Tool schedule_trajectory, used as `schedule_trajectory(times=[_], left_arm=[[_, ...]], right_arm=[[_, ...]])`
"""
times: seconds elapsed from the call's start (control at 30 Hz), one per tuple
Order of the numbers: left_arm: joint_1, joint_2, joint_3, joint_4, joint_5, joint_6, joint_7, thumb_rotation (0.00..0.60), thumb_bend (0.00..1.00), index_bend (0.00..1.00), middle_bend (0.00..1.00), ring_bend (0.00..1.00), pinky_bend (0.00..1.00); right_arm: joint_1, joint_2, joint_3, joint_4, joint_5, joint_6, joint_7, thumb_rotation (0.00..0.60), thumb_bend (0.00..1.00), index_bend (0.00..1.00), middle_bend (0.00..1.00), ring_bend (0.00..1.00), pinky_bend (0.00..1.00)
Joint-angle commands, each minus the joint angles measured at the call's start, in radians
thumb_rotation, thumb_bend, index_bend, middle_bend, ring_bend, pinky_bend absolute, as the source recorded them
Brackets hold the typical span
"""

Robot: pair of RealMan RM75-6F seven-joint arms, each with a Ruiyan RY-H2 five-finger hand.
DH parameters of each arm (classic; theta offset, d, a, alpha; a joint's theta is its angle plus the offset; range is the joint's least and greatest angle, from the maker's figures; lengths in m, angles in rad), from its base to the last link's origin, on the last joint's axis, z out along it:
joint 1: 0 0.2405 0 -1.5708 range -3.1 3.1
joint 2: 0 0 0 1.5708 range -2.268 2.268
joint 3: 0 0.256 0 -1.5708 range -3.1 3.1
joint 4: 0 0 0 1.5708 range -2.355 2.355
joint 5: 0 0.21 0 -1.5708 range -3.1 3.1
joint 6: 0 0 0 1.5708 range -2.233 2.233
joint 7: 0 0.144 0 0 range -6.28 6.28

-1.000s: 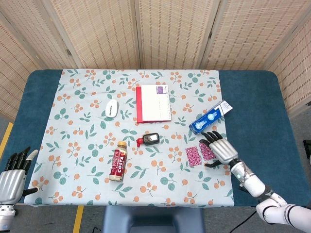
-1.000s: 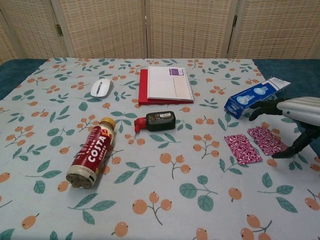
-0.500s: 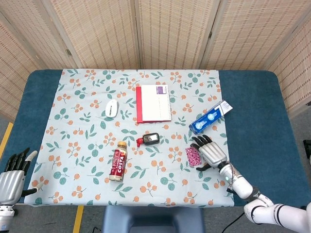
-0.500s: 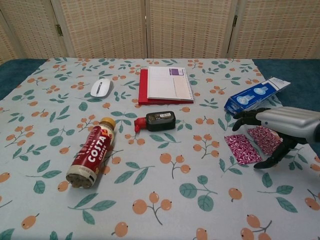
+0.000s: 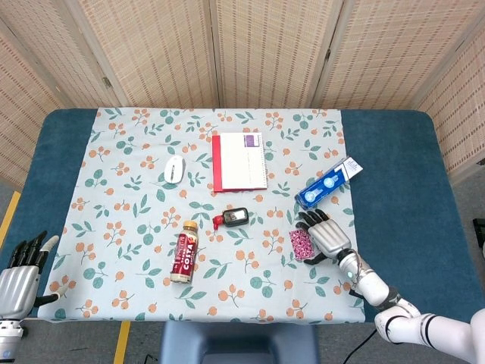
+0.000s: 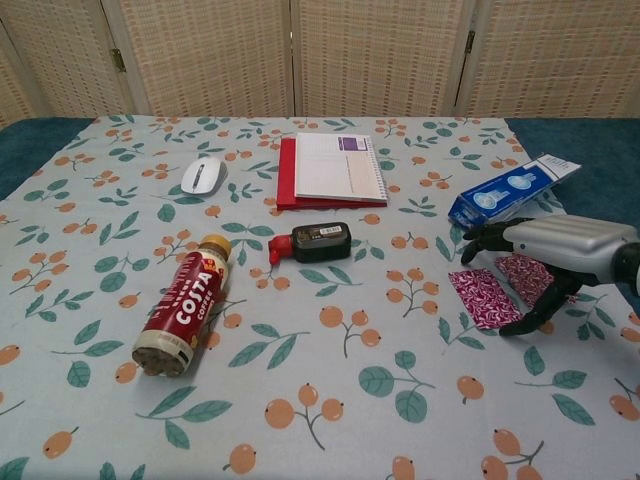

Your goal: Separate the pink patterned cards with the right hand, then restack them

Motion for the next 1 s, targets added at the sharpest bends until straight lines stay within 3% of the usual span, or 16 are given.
schedule_trajectory(times=[0.03, 0.33, 0.63, 1.0], left_arm=[[0.000, 0.000, 0.000, 0.000, 0.000, -0.001, 0.000, 0.600, 0.22, 0.12, 0.01, 0.09, 0.00], [-0.001, 0.001, 0.000, -0.001, 0.000, -0.003, 0.000, 0.600, 0.22, 0.12, 0.01, 0.09, 0.00], [-0.003, 0.001, -0.001, -0.001, -0.001, -0.005, 0.000, 0.600, 0.22, 0.12, 0.01, 0.09, 0.00], [-0.005, 0.002, 0.002, -0.006, -0.001, -0.012, 0.004, 0.600, 0.22, 0.12, 0.01, 0.09, 0.00]], right_arm=[[0.002, -0.001, 0.000, 0.000, 0.003, -0.002, -0.003, 0.444, 0.18, 0.19, 0.07, 0.00, 0.00], [0.001, -0.001, -0.003, -0.002, 0.009, 0.001, -0.007, 0.444, 0.18, 0.30, 0.08, 0.00, 0.00], [-0.010, 0.022, -0.005, -0.035, -0.007, 0.033, 0.001, 0.444, 0.18, 0.31, 0.08, 0.00, 0.00], [-0.032, 0.126, 0.005, -0.097, -0.014, 0.089, 0.005, 0.444, 0.18, 0.31, 0.08, 0.00, 0.00]])
